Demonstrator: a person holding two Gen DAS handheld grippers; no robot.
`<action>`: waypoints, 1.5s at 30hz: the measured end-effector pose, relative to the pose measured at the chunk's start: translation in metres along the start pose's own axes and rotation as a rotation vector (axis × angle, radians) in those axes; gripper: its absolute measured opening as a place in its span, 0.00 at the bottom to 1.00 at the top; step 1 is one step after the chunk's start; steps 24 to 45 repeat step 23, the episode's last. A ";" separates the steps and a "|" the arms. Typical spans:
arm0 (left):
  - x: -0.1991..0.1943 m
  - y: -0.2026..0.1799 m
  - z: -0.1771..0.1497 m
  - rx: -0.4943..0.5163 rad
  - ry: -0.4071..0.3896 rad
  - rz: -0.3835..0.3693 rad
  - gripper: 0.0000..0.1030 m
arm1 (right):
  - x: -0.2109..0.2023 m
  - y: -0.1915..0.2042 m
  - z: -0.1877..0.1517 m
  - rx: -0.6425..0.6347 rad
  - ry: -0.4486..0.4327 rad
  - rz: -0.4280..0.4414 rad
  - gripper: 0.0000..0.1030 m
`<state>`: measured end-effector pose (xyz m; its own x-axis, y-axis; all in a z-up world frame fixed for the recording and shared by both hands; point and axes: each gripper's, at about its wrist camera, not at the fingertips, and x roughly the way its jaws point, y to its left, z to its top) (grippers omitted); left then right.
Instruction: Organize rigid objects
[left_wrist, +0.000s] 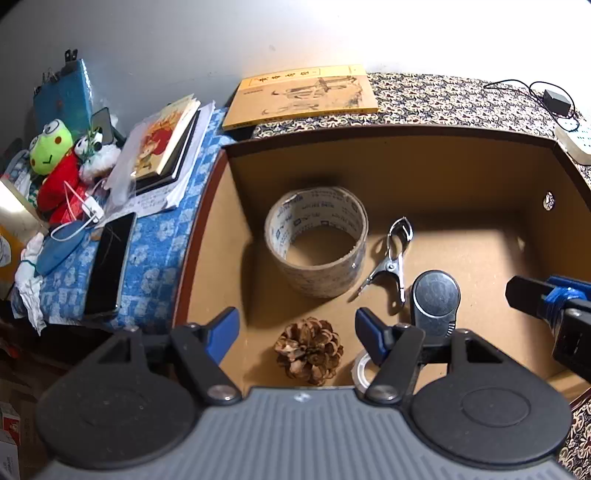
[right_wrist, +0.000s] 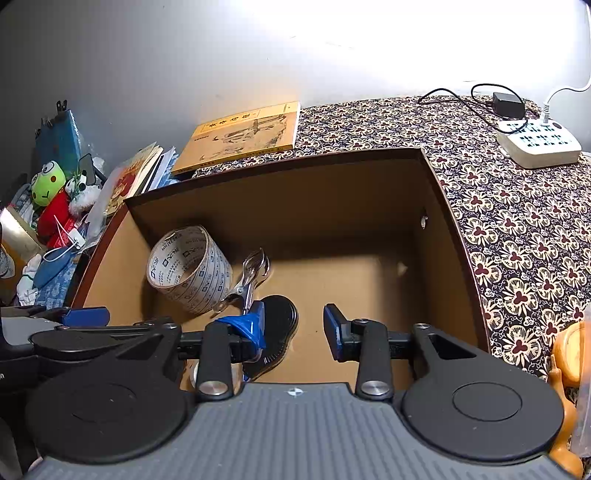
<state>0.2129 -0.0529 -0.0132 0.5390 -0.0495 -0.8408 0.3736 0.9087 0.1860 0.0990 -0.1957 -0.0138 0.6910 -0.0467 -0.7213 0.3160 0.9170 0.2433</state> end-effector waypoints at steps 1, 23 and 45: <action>0.001 0.000 0.000 0.000 0.002 -0.001 0.65 | 0.001 0.000 0.000 -0.002 0.003 0.000 0.17; -0.001 0.007 -0.003 -0.048 -0.023 -0.077 0.58 | 0.004 0.001 0.000 -0.015 0.009 0.025 0.17; -0.001 0.007 -0.003 -0.048 -0.023 -0.077 0.58 | 0.004 0.001 0.000 -0.015 0.009 0.025 0.17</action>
